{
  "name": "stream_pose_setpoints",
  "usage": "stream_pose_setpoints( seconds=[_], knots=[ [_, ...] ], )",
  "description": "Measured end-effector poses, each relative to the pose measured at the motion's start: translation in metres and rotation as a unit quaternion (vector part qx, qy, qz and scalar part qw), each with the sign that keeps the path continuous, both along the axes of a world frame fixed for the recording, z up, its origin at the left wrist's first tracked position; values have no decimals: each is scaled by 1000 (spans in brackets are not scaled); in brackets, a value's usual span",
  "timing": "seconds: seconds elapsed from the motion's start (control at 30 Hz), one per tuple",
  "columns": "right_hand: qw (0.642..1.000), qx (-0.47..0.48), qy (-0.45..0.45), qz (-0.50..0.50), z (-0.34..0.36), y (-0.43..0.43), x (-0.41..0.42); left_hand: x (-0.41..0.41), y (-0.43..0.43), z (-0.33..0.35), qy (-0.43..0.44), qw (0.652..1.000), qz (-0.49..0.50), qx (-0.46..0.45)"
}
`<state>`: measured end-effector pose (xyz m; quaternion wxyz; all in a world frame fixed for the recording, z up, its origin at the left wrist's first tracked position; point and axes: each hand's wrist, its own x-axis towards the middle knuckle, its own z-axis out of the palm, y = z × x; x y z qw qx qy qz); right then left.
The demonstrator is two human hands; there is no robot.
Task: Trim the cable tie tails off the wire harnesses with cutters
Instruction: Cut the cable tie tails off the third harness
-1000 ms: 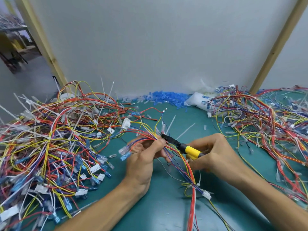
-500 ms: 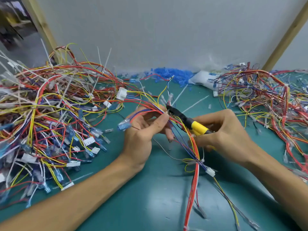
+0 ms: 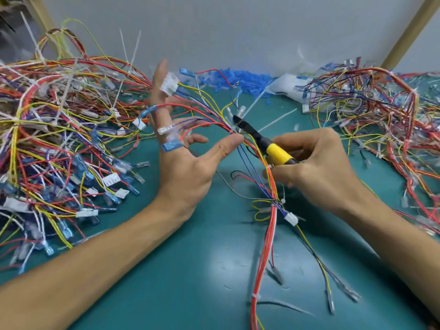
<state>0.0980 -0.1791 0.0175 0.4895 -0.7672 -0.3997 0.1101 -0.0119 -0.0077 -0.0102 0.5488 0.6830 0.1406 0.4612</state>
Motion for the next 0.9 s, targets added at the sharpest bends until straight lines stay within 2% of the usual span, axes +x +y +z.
stream_pose_setpoints(
  seconds=[0.13,0.27,0.4,0.6,0.9],
  knots=[
    [1000,4,1,-12,0,2,-1,-1,5,2,-29,999,-4,31],
    [999,29,5,-22,0,3,0,-1,5,3,-80,992,-88,-51],
    [1000,18,13,0,0,0,5,0,4,1,-50,974,-164,-150],
    [1000,-21,-17,7,0,0,3,3,2,-1,-57,964,-209,-153],
    [969,-65,-240,-16,-2,3,-4,4,1,-3,-77,978,-162,-106]
  ],
)
